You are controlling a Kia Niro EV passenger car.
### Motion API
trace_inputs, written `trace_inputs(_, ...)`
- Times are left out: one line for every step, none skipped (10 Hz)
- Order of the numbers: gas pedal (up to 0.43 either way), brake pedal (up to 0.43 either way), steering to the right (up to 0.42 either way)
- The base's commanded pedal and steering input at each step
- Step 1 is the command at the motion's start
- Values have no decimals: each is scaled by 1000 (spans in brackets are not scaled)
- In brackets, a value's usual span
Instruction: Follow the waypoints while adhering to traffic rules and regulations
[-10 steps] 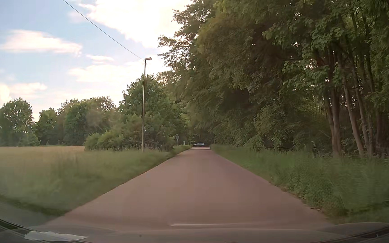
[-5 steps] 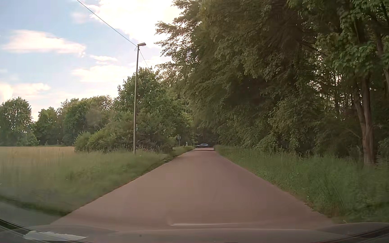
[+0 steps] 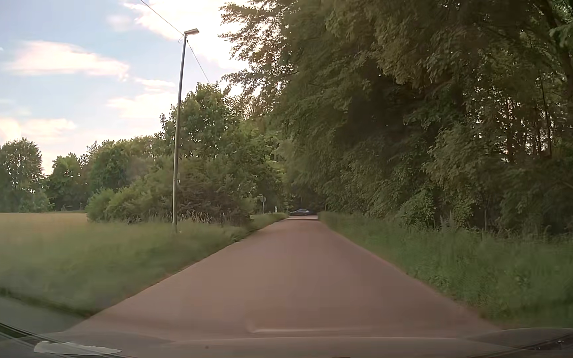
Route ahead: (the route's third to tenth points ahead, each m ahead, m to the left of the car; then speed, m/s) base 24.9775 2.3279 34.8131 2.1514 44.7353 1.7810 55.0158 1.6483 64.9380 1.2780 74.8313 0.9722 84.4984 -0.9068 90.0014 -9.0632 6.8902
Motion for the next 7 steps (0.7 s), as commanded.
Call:
trace_inputs(87, 18, -5)
trace_inputs(87, 18, -5)
trace_inputs(87, 18, -5)
trace_inputs(87, 18, -6)
trace_inputs(87, 18, -9)
trace_inputs(87, 18, -8)
trace_inputs(98, 18, -3)
